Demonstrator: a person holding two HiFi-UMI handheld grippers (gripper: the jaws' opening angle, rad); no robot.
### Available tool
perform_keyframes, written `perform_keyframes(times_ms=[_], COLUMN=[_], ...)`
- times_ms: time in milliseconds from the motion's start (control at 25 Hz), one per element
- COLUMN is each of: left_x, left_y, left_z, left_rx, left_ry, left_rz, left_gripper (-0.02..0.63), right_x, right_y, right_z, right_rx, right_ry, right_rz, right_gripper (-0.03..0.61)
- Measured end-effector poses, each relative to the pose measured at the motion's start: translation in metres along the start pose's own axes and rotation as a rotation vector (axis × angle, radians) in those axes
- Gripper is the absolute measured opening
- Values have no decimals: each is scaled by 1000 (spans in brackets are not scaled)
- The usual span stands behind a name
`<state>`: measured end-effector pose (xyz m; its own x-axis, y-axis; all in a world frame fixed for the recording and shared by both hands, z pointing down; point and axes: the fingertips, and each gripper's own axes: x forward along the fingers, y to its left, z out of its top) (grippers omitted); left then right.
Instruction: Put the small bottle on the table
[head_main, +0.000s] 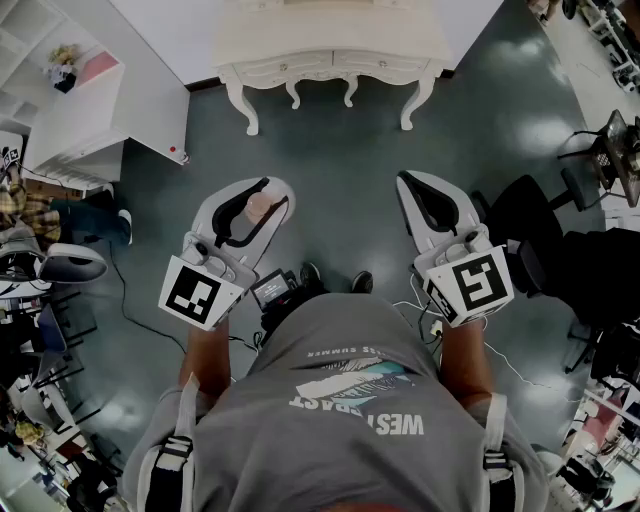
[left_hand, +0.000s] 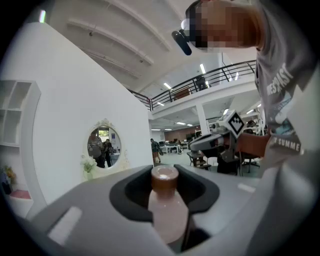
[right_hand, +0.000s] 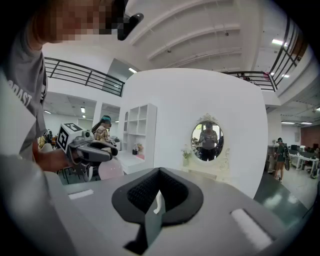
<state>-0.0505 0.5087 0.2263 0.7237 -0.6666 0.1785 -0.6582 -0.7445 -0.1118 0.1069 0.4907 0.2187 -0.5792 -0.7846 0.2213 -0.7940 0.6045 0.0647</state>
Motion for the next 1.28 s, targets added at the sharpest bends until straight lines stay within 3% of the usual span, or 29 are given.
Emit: perform_keyframes(times_ms=[560,1280], left_x=[5,-19], left_y=[13,77], left_z=[-5,-22], left_rx=[-6,1], left_ry=[3,-24], left_rz=[-6,-57], left_gripper=[126,126], right_x=[13,72], right_y=[-2,26], right_z=[-2,13], right_rx=[10,66], right_ry=[14,-38], right_rz=[-8,-74], right_gripper=[0,29])
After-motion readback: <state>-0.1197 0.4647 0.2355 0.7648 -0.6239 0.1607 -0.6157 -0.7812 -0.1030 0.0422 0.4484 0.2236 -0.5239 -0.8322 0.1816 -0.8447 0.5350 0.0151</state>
